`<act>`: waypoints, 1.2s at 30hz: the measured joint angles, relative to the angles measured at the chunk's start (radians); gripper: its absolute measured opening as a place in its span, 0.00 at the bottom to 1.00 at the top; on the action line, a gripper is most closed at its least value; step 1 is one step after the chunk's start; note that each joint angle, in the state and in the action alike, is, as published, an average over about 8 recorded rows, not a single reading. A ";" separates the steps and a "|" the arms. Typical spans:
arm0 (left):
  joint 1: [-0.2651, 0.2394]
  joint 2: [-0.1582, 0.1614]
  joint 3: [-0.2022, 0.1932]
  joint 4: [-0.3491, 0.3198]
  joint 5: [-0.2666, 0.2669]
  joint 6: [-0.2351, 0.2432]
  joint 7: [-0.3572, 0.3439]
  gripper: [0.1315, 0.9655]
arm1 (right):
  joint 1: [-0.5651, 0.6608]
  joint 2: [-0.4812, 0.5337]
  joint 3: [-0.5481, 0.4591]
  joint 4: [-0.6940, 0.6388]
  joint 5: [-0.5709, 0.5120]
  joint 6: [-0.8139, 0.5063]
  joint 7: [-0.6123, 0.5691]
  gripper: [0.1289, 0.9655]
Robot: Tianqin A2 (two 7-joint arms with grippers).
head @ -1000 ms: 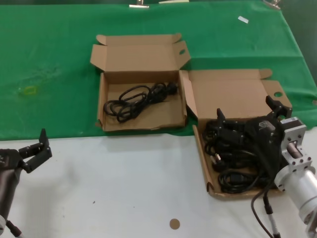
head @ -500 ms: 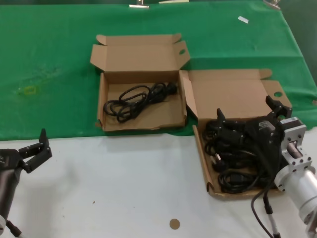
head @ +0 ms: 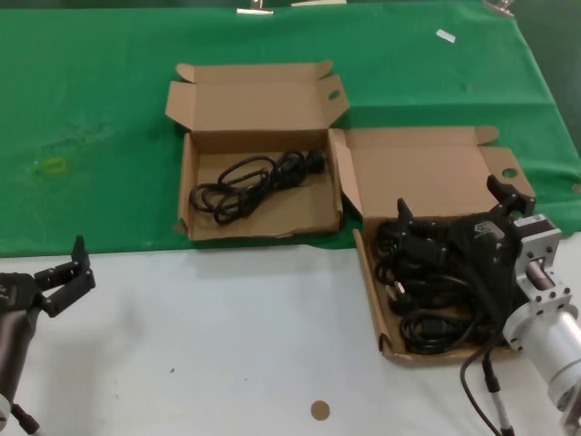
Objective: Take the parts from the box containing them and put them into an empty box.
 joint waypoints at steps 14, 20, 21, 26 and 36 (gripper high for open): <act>0.000 0.000 0.000 0.000 0.000 0.000 0.000 1.00 | 0.000 0.000 0.000 0.000 0.000 0.000 0.000 1.00; 0.000 0.000 0.000 0.000 0.000 0.000 0.000 1.00 | 0.000 0.000 0.000 0.000 0.000 0.000 0.000 1.00; 0.000 0.000 0.000 0.000 0.000 0.000 0.000 1.00 | 0.000 0.000 0.000 0.000 0.000 0.000 0.000 1.00; 0.000 0.000 0.000 0.000 0.000 0.000 0.000 1.00 | 0.000 0.000 0.000 0.000 0.000 0.000 0.000 1.00; 0.000 0.000 0.000 0.000 0.000 0.000 0.000 1.00 | 0.000 0.000 0.000 0.000 0.000 0.000 0.000 1.00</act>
